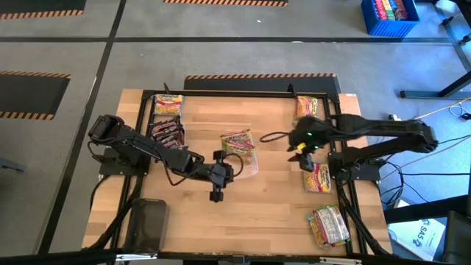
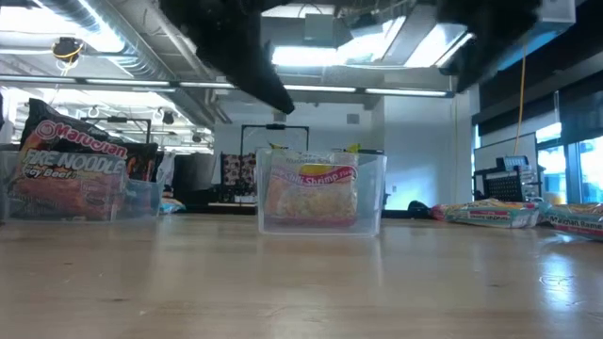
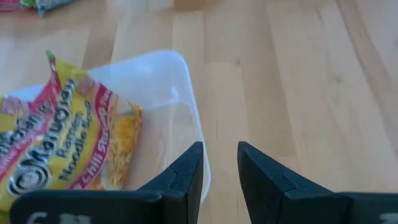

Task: Sort Maruchan noodles
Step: Put the green noodle pack into the right transparent bin

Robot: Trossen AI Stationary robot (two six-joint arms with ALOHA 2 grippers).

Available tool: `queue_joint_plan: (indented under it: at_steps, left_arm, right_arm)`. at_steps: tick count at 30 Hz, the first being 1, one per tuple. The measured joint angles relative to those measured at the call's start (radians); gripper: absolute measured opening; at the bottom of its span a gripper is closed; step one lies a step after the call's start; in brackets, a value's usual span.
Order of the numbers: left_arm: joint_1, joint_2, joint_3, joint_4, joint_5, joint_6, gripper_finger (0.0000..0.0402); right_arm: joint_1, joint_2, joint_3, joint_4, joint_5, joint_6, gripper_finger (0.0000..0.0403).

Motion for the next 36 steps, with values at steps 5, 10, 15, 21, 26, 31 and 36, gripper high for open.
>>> queue_joint_plan:
  at_steps: [5, 10, 15, 21, 26, 31, 36]
  left_arm:
    - [-0.024, -0.002, -0.046, -0.002, -0.067, -0.008, 0.0093]
    - [-0.046, -0.029, -0.11, 0.054, -0.076, -0.008, 0.0094]
    - [-0.062, -0.094, -0.201, 0.133, -0.096, -0.008, 0.0092]
    - [-0.065, -0.168, -0.303, 0.301, -0.09, -0.009, 0.0094]
    - [-0.08, -0.171, -0.32, 0.374, -0.089, -0.006, 0.0093]
    - [-0.125, -0.164, -0.319, 0.398, -0.09, -0.007, 0.0094]
    - [-0.165, -0.164, -0.319, 0.431, -0.09, -0.01, 0.0094]
  right_arm:
    - [0.006, -0.168, -0.137, -0.018, 0.074, 0.206, 0.0183]
    - [0.006, -0.279, -0.214, -0.057, 0.105, 0.471, 0.0187]
    - [0.007, -0.296, -0.264, -0.03, -0.028, 0.617, 0.0239]
    - [0.016, -0.278, -0.283, 0.08, -0.187, 0.74, 0.0302]
    - [0.19, -0.246, -0.282, 0.297, -0.133, 0.833, 0.0305]
    - [0.444, -0.165, -0.277, 0.408, 0.011, 0.941, 0.0291]
    - [0.651, -0.079, -0.23, 0.431, 0.064, 1.087, 0.0288]
